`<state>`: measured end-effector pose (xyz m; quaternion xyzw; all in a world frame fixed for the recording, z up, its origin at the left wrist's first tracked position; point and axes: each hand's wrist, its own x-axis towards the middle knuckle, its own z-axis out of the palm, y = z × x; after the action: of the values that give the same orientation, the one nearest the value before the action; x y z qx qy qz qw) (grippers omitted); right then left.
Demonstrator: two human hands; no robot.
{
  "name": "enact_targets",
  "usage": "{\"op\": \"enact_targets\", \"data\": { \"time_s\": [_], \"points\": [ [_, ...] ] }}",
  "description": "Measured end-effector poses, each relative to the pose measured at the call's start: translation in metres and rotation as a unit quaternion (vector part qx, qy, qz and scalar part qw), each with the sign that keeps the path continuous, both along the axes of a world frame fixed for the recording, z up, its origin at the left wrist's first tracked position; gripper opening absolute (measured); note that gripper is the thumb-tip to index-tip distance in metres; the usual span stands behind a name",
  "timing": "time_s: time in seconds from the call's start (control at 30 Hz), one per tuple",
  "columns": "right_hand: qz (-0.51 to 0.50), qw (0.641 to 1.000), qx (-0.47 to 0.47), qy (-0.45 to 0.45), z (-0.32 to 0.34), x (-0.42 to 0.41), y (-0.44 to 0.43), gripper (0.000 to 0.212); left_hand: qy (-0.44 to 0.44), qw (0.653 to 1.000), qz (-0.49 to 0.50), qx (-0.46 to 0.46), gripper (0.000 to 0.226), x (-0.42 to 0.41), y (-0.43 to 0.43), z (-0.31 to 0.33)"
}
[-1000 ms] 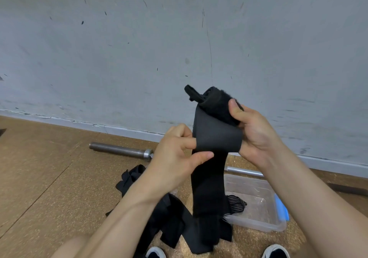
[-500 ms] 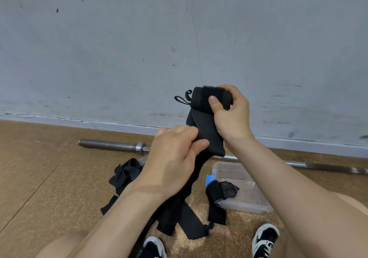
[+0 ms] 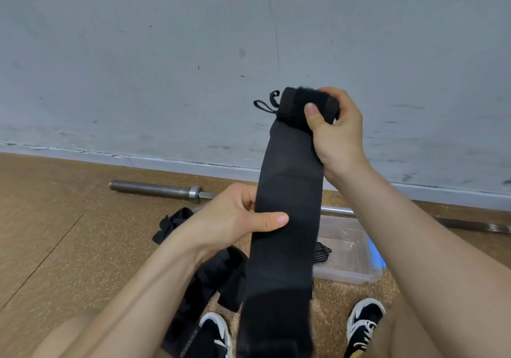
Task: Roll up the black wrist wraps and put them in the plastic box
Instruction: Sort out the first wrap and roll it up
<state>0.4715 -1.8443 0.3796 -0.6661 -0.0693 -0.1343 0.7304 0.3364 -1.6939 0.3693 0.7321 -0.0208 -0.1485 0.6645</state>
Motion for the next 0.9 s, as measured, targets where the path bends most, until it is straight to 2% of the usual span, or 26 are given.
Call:
{"op": "enact_targets", "data": {
  "time_s": [0.1,0.3,0.37,0.43,0.47,0.5,0.53,0.6,0.63,0.67,0.7,0.73,0.83,0.9],
  "points": [
    [-0.002,1.000,0.026,-0.014,0.006,0.001,-0.004,0.018,0.040,0.997,-0.056,0.031,0.023,0.003,0.012,-0.001],
    [0.038,0.998,0.029,-0.038,0.010,-0.011,-0.004,0.019,0.106,0.969,-0.035,0.220,0.021,0.017,0.026,-0.022],
    [0.054,0.997,0.012,-0.049,0.009,-0.016,0.000,0.020,0.114,0.941,-0.046,0.315,0.020,0.018,0.024,-0.021],
    [0.068,0.996,0.001,-0.056,0.009,-0.021,0.004,0.020,0.097,0.888,-0.053,0.447,0.027,0.020,0.023,-0.017],
    [0.074,0.996,0.000,-0.058,0.010,-0.023,0.006,0.020,0.070,0.867,-0.039,0.491,0.035,0.023,0.024,-0.016],
    [0.079,0.995,-0.003,-0.061,0.011,-0.024,0.008,0.019,0.024,0.867,-0.005,0.497,0.044,0.024,0.023,-0.012],
    [0.083,0.995,-0.007,-0.062,0.011,-0.025,0.009,0.019,-0.030,0.894,0.053,0.445,0.051,0.026,0.022,-0.011],
    [0.089,0.994,-0.016,-0.061,0.011,-0.028,0.011,0.020,-0.101,0.964,0.163,0.185,0.051,0.031,0.017,-0.003],
    [0.090,0.994,-0.019,-0.062,0.011,-0.029,0.011,0.020,-0.103,0.977,0.182,0.045,0.048,0.033,0.012,0.003],
    [0.089,0.994,-0.022,-0.065,0.011,-0.029,0.011,0.020,-0.087,0.978,0.184,-0.052,0.048,0.036,0.007,0.006],
    [0.088,0.994,-0.023,-0.067,0.010,-0.031,0.012,0.021,-0.078,0.975,0.181,-0.103,0.047,0.037,0.000,0.007],
    [0.090,0.993,-0.023,-0.067,0.009,-0.032,0.012,0.021,-0.077,0.973,0.189,-0.110,0.043,0.037,-0.007,0.005],
    [0.100,0.991,-0.035,-0.080,0.006,-0.037,0.015,0.024,-0.079,0.963,0.251,-0.057,0.022,0.038,-0.023,-0.005],
    [0.094,0.988,-0.062,-0.107,0.002,-0.039,0.016,0.027,-0.075,0.962,0.261,-0.042,0.017,0.039,-0.029,-0.009]
  ]
}}
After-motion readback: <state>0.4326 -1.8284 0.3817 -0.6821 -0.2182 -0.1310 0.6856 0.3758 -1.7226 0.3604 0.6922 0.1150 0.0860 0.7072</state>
